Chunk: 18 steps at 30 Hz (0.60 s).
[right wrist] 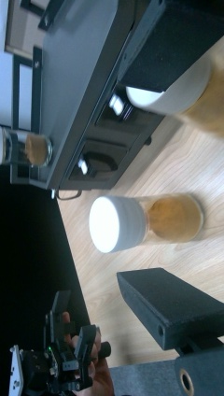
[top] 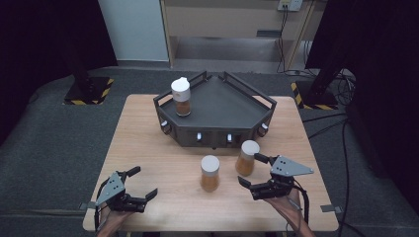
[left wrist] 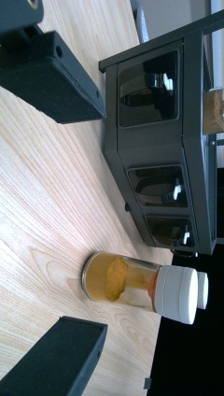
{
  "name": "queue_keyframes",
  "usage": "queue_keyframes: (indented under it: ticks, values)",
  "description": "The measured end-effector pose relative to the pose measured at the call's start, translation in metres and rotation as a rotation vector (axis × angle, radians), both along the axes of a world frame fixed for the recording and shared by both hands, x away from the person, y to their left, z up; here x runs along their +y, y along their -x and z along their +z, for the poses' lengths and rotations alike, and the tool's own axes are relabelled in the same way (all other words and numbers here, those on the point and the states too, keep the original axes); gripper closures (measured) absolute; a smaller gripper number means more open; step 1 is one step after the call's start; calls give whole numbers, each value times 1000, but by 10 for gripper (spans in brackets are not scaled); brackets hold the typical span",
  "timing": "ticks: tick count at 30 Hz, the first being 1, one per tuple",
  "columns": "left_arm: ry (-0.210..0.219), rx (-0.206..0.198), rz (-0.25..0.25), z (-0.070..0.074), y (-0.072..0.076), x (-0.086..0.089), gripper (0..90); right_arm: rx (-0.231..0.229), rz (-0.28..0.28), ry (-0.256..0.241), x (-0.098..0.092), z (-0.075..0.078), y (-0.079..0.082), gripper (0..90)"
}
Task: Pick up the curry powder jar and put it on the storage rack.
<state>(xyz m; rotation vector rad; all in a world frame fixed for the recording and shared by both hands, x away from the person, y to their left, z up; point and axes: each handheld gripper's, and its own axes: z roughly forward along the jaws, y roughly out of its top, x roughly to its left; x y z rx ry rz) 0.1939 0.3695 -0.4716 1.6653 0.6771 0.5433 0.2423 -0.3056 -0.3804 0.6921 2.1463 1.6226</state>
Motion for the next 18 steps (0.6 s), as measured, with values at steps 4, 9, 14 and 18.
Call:
queue_keyframes:
  ticks: [4,9,14,18]
  values:
    - [3,4,-1,0,-1,0,0,8,29,-4,10,-1,-9,64]
    - [-2,3,-8,0,-1,0,0,32,73,-9,24,-7,-23,65]
    - [5,4,-7,-1,-1,1,0,44,105,-8,37,-15,-35,66]
    - [3,4,-8,-1,-1,1,0,58,124,-17,46,-20,-43,69]
